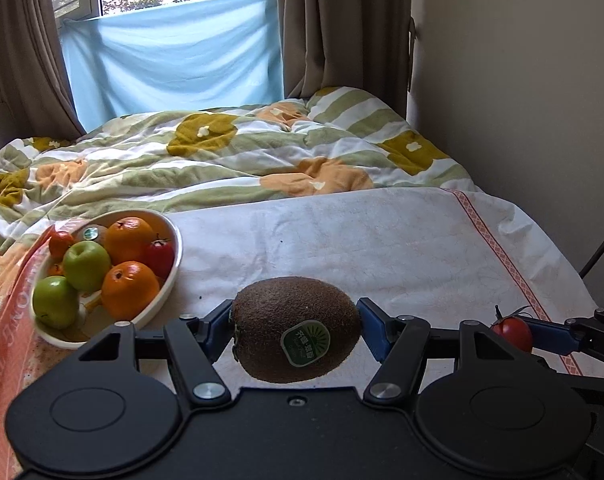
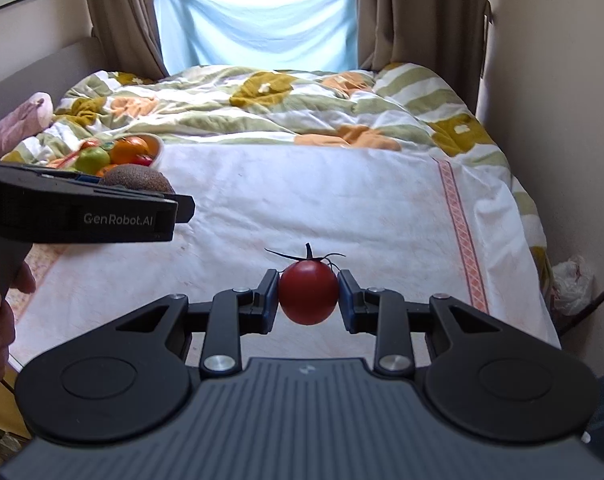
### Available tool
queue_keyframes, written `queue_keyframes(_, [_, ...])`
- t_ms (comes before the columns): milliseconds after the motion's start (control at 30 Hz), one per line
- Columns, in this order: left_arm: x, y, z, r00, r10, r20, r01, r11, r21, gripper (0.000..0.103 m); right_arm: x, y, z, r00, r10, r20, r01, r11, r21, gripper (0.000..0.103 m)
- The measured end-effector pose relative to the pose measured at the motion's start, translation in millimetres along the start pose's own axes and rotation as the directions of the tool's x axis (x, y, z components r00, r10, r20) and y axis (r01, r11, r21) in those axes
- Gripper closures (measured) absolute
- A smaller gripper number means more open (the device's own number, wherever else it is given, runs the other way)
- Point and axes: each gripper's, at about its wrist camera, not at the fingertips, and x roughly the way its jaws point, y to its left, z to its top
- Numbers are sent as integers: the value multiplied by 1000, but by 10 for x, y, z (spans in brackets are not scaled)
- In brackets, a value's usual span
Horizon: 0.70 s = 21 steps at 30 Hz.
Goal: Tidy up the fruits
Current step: 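Carry the kiwi and tomato to the duck bowl and lower them in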
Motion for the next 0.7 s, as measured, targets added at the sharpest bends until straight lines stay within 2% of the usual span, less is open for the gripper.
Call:
queue_keyframes(300, [-212,598,149,997,75,24,-73,995,-66,34,50,496,368,996,89,19,-88,996,-24,57])
queue_keyframes(500, [-223,1130,227,992,124,25,-121,987,-107,34,217,876,630,992,124,19,-124,992,-38,57])
queue_keyframes(700, [-165,1642,310,989,145,8,-143,980,-136,34,421,1262,890,988,155,14,-155,987,-31,57])
